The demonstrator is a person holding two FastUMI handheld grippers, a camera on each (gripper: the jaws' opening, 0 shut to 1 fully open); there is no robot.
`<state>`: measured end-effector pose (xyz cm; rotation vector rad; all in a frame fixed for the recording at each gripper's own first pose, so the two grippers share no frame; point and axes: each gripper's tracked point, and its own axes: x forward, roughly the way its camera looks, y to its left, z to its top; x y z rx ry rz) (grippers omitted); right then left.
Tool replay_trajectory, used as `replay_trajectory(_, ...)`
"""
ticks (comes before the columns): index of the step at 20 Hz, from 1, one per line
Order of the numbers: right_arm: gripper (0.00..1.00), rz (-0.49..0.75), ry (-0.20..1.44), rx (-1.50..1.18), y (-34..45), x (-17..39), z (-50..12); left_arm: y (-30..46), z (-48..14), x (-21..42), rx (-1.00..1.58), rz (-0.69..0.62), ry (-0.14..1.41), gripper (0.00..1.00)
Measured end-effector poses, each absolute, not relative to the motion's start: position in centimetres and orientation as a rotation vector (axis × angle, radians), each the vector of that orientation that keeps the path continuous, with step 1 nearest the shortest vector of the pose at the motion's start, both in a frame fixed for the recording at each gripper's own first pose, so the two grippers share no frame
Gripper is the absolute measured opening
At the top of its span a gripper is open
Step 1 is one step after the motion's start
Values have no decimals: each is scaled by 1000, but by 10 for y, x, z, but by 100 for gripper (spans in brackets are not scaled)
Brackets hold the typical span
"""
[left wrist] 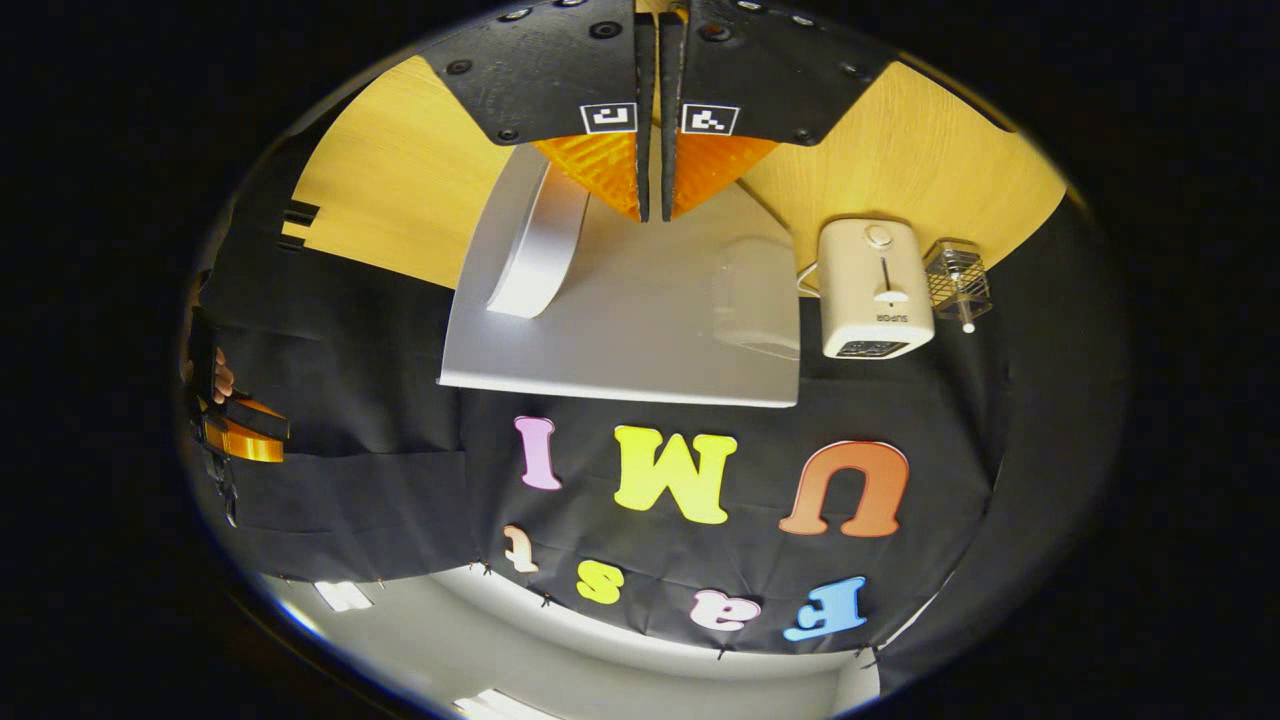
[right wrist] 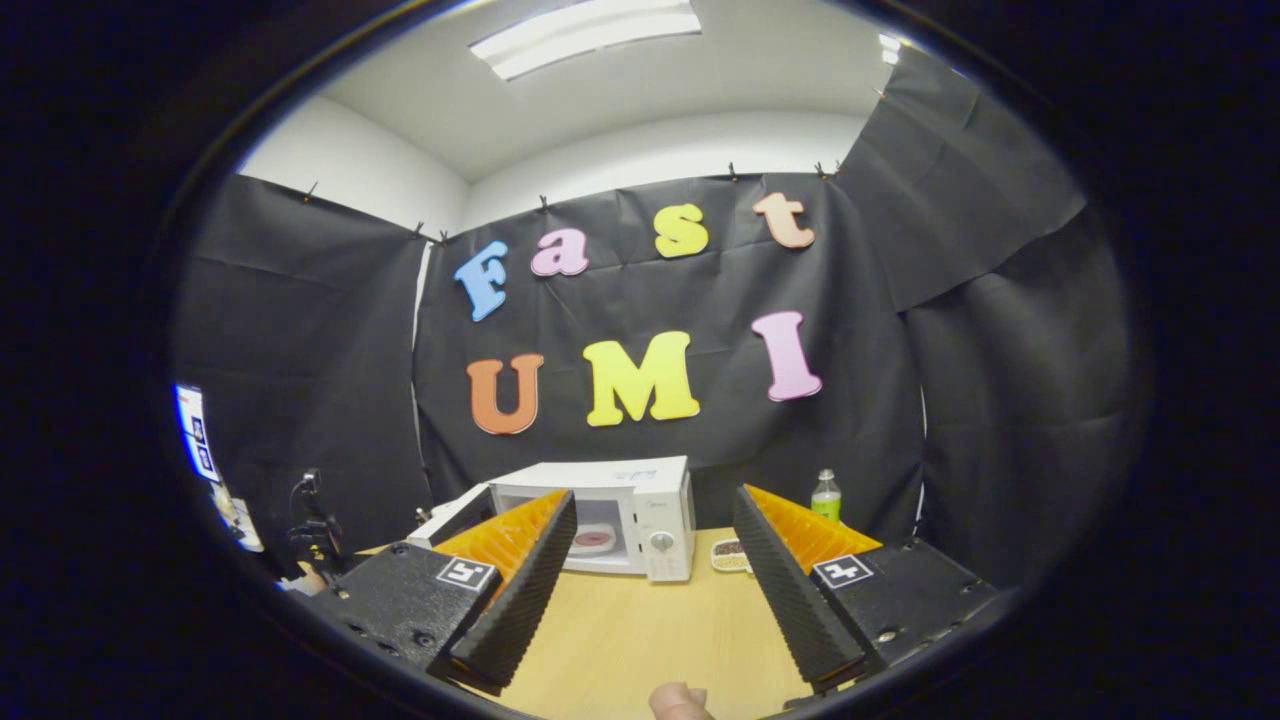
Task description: Open the microwave oven with the left hand, put the food in, and close the microwave oven.
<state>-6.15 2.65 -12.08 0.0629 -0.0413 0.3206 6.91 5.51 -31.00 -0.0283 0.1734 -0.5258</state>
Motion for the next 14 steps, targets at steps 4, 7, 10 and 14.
replay_trajectory(4,91,309,-39,51,20,-60,-123,15,-312,89,-15,-598,185,2)
replay_trajectory(7,91,300,-47,50,14,-59,-124,-11,-316,107,-20,-619,201,2)
replay_trajectory(10,91,291,-50,46,7,-57,-125,-40,-311,124,-39,-632,191,2)
replay_trajectory(14,91,283,-48,62,-2,-52,-130,-83,-315,151,-46,-626,218,2)
